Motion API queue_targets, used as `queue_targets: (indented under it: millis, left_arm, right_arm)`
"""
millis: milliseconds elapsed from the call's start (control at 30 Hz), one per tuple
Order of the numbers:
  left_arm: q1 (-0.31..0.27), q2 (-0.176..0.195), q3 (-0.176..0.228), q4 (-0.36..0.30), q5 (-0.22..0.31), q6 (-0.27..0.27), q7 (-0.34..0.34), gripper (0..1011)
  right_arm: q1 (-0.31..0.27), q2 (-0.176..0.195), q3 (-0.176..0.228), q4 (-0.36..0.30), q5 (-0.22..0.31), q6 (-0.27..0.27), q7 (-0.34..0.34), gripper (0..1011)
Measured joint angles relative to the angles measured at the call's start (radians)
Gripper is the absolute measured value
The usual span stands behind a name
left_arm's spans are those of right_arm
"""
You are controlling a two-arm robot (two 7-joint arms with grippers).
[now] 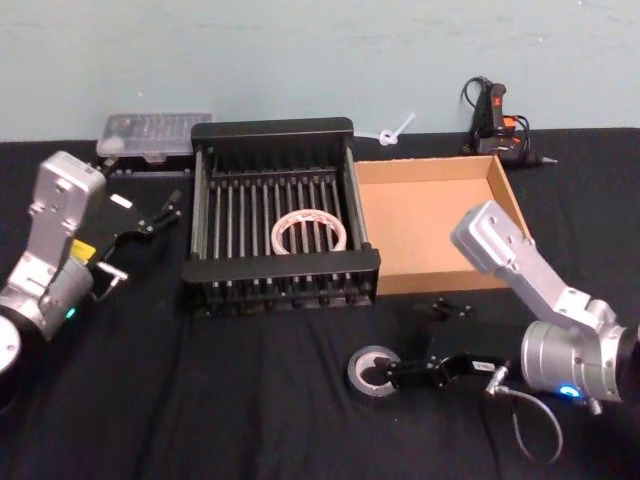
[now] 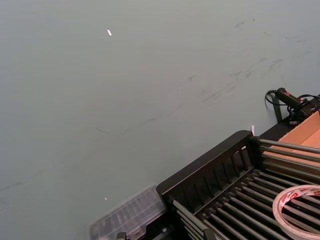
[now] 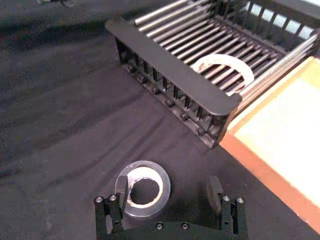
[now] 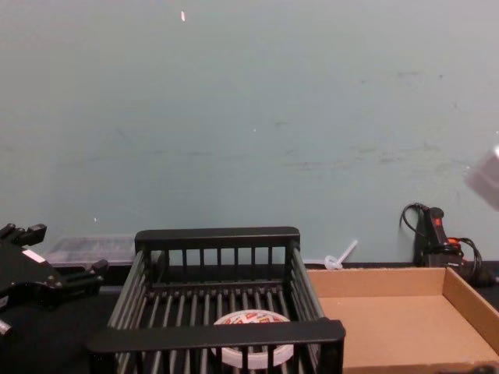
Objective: Pick up the white tape and place it into the black box , Pick up the silver tape and place it into the brown box.
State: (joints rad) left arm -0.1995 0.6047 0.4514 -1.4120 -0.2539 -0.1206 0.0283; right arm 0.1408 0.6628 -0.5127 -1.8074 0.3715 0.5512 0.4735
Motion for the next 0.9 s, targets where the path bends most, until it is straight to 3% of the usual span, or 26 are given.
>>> queue_targets:
  millis: [233,900]
  left_arm:
    - [0.000,0.000,0.000,0.000,0.000,0.000,0.000,1001]
    - [0.000,0.000,0.000,0.000,0.000,0.000,0.000,1001]
  right_arm:
    - [0.030,-0.018,-0.031,0.037,-0.028,0.012,0.003,1002]
    - [0.057,-0.055,-0.052,0.091,-0.059,0.022,0.009,1002]
